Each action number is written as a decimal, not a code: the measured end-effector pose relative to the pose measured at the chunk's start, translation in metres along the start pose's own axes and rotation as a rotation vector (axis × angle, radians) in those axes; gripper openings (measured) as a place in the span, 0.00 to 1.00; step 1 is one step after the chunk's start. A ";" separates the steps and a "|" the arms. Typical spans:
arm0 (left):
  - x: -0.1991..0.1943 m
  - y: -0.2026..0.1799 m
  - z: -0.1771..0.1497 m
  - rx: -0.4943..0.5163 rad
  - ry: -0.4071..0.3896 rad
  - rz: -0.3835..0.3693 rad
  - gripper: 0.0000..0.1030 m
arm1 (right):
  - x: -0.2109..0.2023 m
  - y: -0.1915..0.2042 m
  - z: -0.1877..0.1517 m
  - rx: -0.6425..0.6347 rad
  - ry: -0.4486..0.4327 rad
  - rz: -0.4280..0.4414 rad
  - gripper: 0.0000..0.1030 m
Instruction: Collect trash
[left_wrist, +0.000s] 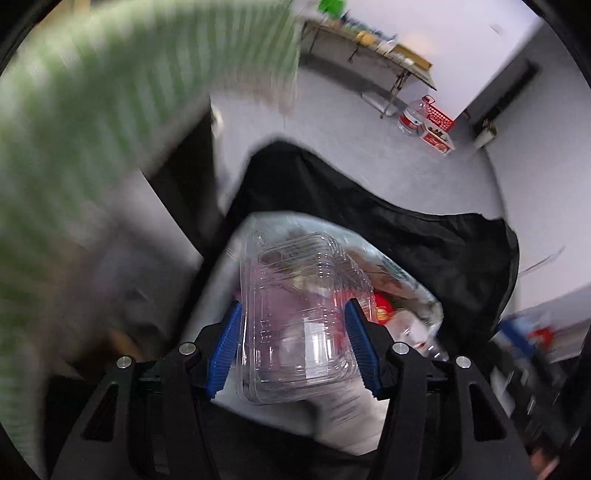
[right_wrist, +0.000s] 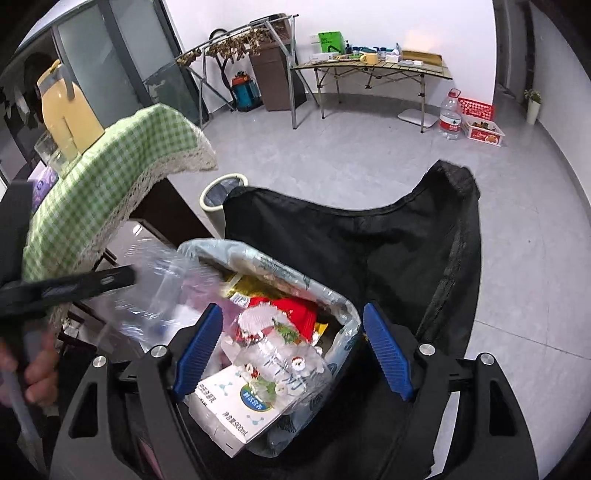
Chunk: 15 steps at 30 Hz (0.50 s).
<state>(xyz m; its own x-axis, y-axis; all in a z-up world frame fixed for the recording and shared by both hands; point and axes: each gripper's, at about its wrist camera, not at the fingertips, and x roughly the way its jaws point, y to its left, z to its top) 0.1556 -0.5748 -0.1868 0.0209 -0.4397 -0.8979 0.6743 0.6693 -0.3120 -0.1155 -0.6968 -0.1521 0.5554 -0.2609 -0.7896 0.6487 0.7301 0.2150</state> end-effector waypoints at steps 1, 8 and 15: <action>0.013 0.003 0.000 -0.034 0.025 0.000 0.53 | 0.004 0.001 -0.002 -0.001 0.011 -0.001 0.73; 0.060 0.001 0.007 -0.012 0.000 0.075 0.54 | 0.007 0.002 -0.003 0.009 0.019 0.010 0.73; 0.072 0.016 0.016 -0.081 0.017 0.078 0.65 | 0.012 0.009 -0.003 -0.017 0.043 0.007 0.73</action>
<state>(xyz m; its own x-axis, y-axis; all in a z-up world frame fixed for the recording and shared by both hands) 0.1797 -0.6050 -0.2516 0.0577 -0.3746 -0.9254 0.6094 0.7474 -0.2646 -0.1041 -0.6914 -0.1616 0.5368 -0.2288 -0.8121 0.6358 0.7425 0.2110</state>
